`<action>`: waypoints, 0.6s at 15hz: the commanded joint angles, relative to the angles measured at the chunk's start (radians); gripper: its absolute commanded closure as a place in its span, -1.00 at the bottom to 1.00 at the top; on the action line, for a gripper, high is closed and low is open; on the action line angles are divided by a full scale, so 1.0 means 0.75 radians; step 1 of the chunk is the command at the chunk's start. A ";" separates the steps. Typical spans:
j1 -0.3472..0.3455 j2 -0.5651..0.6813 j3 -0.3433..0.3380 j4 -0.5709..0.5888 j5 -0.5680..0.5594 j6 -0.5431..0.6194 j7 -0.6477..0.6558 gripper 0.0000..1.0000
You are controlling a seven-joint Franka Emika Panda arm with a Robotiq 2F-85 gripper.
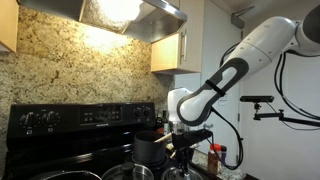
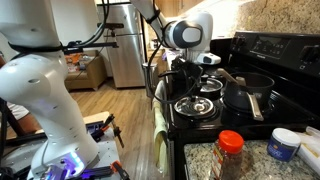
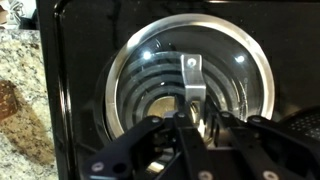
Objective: Slide the brown pot handle to the right, put the lid on the covered pot, and then put the pot with a black handle on the right front plate
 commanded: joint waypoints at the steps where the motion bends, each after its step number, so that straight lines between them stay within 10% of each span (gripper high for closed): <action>1: 0.015 -0.024 0.001 0.007 -0.015 -0.020 -0.043 0.76; 9: 0.092 -0.086 0.023 0.176 -0.230 -0.253 -0.022 0.76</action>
